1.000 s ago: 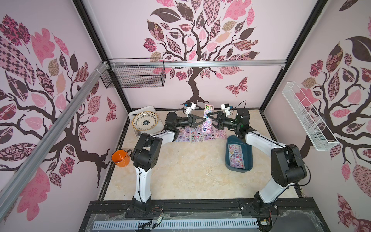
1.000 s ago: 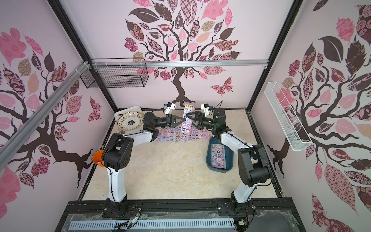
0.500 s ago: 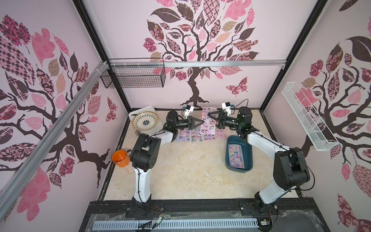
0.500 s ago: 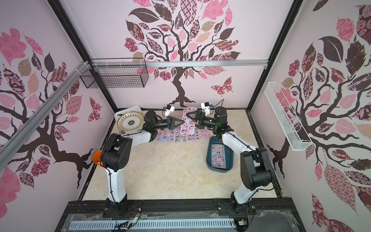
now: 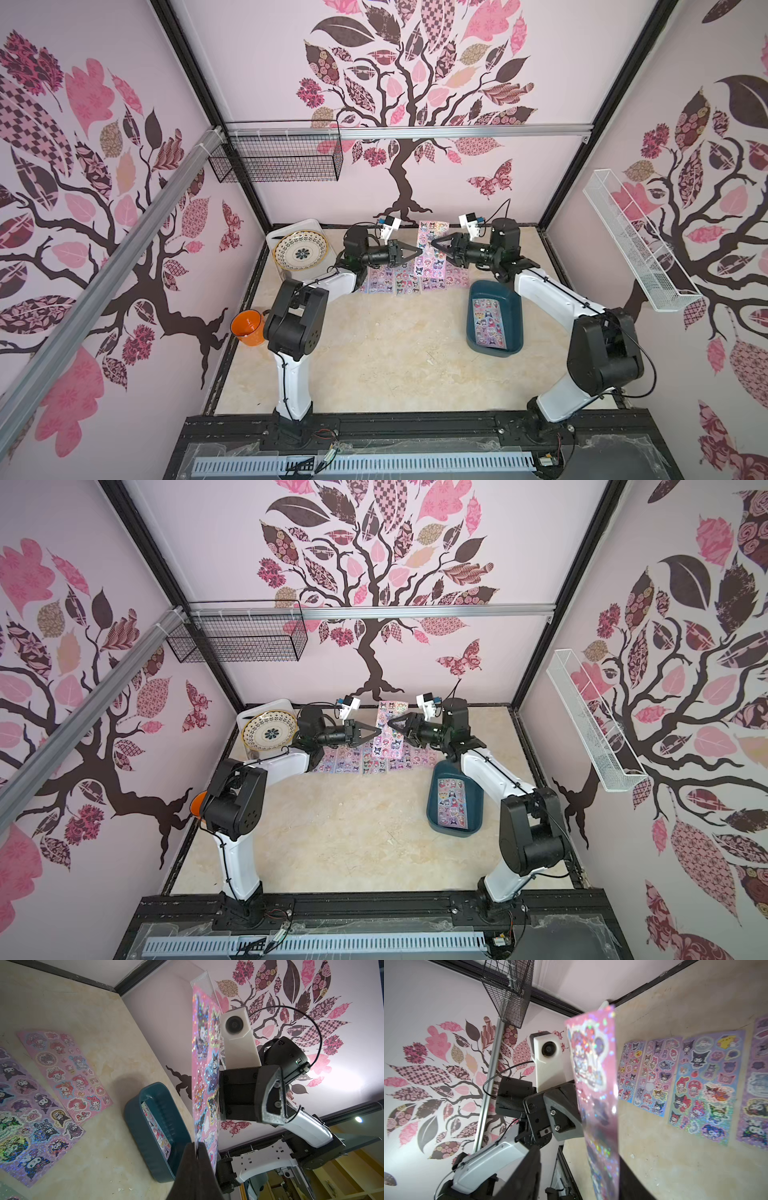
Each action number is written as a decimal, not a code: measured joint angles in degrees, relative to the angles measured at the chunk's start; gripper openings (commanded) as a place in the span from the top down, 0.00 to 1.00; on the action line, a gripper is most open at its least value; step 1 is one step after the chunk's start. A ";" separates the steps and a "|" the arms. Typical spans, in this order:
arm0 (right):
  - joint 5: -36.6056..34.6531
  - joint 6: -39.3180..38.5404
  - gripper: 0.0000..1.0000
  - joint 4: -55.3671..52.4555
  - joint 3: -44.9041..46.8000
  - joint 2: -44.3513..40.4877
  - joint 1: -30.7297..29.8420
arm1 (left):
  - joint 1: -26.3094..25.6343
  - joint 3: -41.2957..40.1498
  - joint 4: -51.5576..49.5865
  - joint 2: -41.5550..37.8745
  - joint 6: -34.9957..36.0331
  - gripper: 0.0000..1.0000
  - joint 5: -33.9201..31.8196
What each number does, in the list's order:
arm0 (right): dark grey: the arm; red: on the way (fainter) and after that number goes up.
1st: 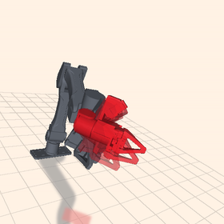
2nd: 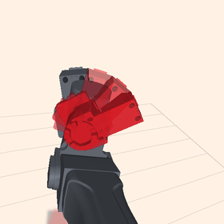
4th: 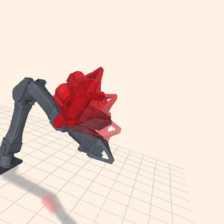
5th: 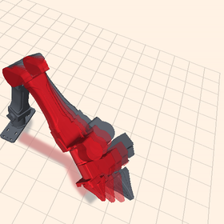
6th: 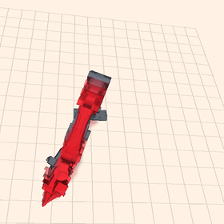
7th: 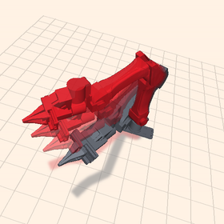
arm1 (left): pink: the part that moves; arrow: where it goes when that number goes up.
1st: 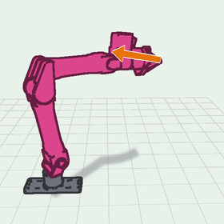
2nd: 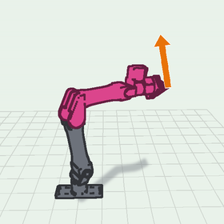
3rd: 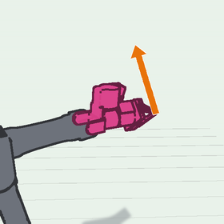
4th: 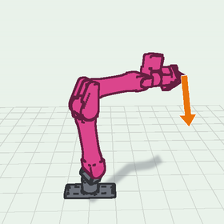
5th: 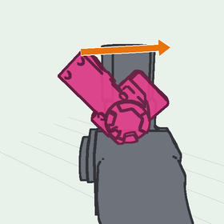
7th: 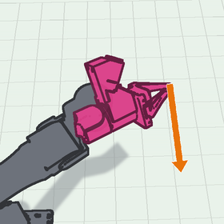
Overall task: Take the stickers out of the storage box
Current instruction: Pick up the sticker from the storage box.
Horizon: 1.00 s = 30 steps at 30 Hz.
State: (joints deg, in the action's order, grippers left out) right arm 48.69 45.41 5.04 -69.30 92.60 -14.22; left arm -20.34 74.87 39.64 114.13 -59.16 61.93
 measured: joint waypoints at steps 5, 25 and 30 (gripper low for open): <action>-1.42 -3.89 0.72 -6.01 -2.14 0.00 0.00 | 0.00 0.00 -0.87 0.00 0.72 1.00 -0.17; -6.25 -9.18 0.94 -14.49 -5.55 1.70 -1.60 | 0.00 0.00 -5.05 -0.37 3.39 1.00 -0.17; -10.54 -13.00 0.95 -20.92 -7.93 2.05 -2.21 | 0.00 0.00 -7.78 -1.29 5.73 1.00 -0.20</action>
State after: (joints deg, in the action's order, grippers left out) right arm 38.15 32.40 -15.88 -77.23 94.65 -16.43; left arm -20.34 74.87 31.86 112.84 -53.43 61.73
